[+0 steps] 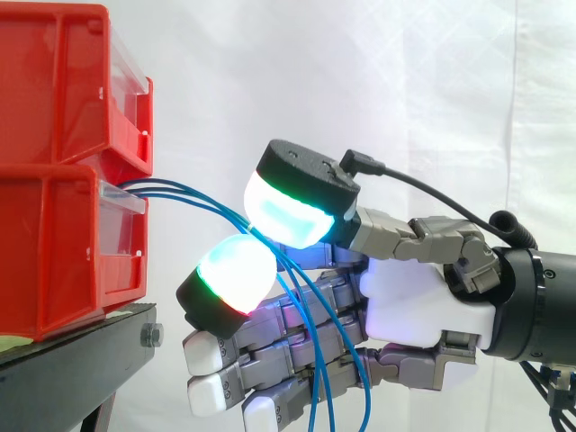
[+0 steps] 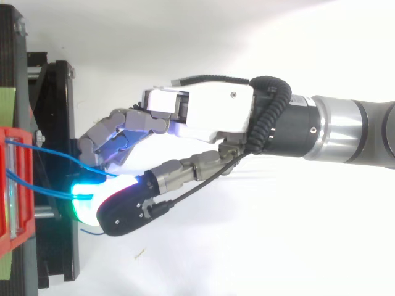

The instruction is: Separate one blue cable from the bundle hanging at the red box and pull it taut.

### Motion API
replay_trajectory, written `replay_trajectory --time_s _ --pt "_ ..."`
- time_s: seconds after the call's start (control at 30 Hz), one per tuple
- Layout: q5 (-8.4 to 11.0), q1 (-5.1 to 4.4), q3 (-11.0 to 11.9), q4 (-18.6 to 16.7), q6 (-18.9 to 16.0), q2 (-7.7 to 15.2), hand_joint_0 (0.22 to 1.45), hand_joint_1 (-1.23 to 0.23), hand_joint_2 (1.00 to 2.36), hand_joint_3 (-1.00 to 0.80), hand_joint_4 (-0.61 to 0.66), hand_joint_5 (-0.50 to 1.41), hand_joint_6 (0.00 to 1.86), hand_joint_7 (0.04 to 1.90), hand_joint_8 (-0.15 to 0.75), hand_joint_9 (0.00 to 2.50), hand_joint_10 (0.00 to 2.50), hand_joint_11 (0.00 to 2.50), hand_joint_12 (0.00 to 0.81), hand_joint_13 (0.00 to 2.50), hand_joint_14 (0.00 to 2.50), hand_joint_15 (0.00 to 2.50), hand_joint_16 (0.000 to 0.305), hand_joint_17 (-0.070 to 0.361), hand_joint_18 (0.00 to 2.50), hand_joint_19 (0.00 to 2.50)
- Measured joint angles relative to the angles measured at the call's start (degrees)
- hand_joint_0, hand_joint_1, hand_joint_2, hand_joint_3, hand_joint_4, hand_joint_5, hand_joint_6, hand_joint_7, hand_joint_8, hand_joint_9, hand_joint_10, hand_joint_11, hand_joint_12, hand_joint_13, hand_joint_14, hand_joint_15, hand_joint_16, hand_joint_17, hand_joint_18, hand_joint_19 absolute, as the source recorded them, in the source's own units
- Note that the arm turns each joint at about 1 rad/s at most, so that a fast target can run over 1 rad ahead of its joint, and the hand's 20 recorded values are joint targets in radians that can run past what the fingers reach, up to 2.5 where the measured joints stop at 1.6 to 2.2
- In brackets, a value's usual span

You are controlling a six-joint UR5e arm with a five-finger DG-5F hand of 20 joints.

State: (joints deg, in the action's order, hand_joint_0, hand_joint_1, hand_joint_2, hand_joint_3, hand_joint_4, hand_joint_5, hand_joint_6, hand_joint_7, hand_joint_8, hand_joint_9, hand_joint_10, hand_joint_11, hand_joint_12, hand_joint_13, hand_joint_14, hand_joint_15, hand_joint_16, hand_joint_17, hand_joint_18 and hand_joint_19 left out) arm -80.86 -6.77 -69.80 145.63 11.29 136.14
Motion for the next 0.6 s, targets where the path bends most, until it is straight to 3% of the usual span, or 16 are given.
replay_trajectory --time_s 0.17,0.37,0.47,0.6 --pt "0.04 0.0 0.02 -0.21 0.17 0.01 0.63 -0.7 1.02 -0.24 0.17 -0.2 0.84 0.96 0.303 0.77 0.02 0.63 0.364 0.67 0.01 0.44 0.045 0.101 0.67 0.55" --pt "0.01 0.36 0.02 -0.33 1.03 0.29 0.65 -0.74 1.01 -0.36 0.18 -0.21 0.84 0.94 0.298 0.75 0.02 0.65 0.366 0.67 0.02 0.43 0.045 0.1 0.67 0.55" --pt "-0.02 0.48 0.06 -0.81 1.24 1.37 0.6 -0.67 1.0 -0.5 0.19 -0.21 0.84 0.92 0.296 0.77 0.02 0.64 0.363 0.67 0.01 0.43 0.045 0.101 0.68 0.55" --pt "0.45 0.33 0.28 -2.0 1.47 2.38 0.55 -0.52 1.0 -0.5 0.18 -0.2 0.84 0.92 0.307 0.79 0.02 0.64 0.372 0.69 0.01 0.44 0.047 0.105 0.69 0.55"
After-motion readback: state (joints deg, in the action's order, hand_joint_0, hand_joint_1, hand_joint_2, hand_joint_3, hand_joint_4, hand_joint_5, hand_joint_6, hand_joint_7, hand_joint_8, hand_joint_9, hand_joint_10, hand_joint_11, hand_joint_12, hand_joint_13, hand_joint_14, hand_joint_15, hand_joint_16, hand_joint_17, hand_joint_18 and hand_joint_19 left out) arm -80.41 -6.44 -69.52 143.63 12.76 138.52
